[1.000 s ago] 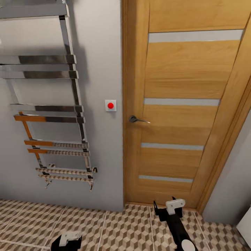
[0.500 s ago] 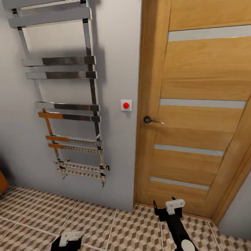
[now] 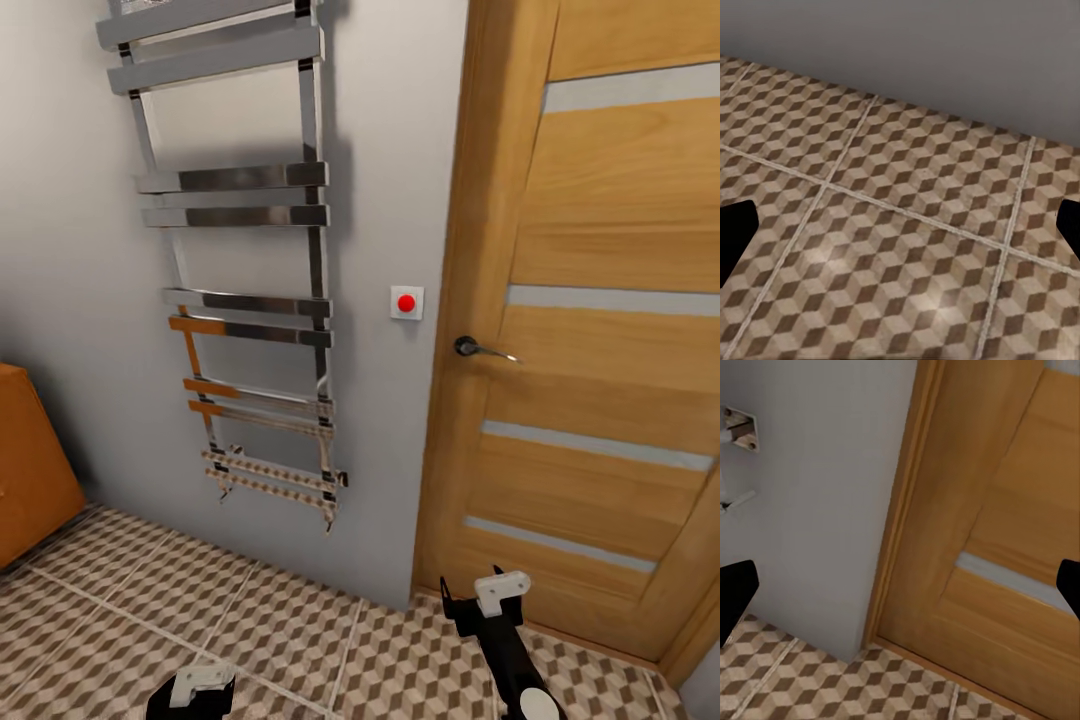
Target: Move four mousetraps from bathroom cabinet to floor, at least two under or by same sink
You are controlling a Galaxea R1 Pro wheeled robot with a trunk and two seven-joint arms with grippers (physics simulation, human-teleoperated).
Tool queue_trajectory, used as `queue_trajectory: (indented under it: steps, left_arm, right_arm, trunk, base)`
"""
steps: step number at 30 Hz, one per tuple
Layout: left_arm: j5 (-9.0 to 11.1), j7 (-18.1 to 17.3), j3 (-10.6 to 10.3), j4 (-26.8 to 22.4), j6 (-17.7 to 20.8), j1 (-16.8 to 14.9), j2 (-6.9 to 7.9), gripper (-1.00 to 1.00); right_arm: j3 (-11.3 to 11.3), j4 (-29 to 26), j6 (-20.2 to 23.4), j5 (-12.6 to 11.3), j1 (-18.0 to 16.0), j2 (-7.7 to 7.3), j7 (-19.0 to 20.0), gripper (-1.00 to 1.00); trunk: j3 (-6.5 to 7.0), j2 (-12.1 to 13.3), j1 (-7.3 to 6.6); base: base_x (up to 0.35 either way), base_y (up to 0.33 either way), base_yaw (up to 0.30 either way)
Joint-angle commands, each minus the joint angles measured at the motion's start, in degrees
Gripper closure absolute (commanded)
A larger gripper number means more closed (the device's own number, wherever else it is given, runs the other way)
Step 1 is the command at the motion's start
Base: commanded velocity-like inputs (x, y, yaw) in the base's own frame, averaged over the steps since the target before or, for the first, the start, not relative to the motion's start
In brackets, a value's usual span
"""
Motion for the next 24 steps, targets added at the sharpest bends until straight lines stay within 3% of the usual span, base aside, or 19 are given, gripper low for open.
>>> queue_trajectory:
  steps: [1, 24]
  left_arm:
    - [0.01, 0.21, -0.07, -0.03, 0.15, -0.03, 0.02, -1.00]
    - [0.05, 0.23, -0.14, -0.03, 0.14, -0.03, 0.02, -1.00]
  right_arm:
    - [0.08, -0.01, 0.09, 0.57, -0.03, 0.01, -0.35, -1.00]
    - [0.09, 0.11, 0.09, 0.57, -0.04, 0.01, -0.34, -1.00]
  trunk:
    - [-0.06, -0.03, 0.00]
    - [-0.06, -0.03, 0.00]
  base:
    - [0.000, 0.000, 0.247]
    - [0.000, 0.000, 0.247]
